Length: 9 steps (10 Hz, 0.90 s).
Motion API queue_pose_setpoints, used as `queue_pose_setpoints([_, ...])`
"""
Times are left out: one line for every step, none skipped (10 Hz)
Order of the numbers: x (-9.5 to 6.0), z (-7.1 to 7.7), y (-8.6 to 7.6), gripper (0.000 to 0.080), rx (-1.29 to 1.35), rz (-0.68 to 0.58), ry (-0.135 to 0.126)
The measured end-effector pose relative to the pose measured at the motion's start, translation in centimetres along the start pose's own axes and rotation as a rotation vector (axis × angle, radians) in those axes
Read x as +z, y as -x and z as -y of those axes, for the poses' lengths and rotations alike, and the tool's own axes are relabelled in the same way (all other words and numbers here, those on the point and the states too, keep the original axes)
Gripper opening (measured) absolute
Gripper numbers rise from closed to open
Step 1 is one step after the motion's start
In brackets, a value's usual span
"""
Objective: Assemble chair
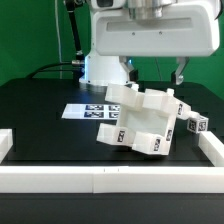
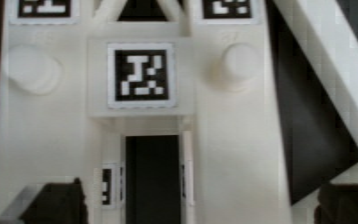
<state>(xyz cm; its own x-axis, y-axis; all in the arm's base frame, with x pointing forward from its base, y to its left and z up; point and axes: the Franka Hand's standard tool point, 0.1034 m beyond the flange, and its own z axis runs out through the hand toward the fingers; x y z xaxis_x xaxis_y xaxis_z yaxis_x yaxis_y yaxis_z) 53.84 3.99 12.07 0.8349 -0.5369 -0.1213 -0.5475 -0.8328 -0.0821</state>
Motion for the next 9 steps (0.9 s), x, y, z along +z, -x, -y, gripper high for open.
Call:
queue_pose_setpoints([0.4,-0.2,-0.2,0.0648,0.004,0.003,0.005])
queue_pose_setpoints([0.6,-0.4,-0.3,0.0648,0.003,0.003,0.008])
queue_pose_setpoints([1.0,-1.0,-0.6,0.0648,-0.002,0.006,0.014])
queue_pose_setpoints([1.4,-1.5,-1.0,0.0648,0.002,0.009,0.02])
queue_pose_setpoints([1.6,-1.7,-1.4,0.0648,0.004,0.009,0.022])
queue_pose_setpoints([1.8,-1.7,-1.6,0.0648,0.001,0.009,0.023])
queue_pose_setpoints([1.8,-1.7,-2.0,0.0648,-0.001,0.004,0.023])
queue_pose_setpoints([1.6,-1.5,-2.7,0.0648,-0.003,-0.012,0.018])
queue_pose_setpoints([1.6,-1.4,-3.3,0.0648,-0.006,-0.029,0.013])
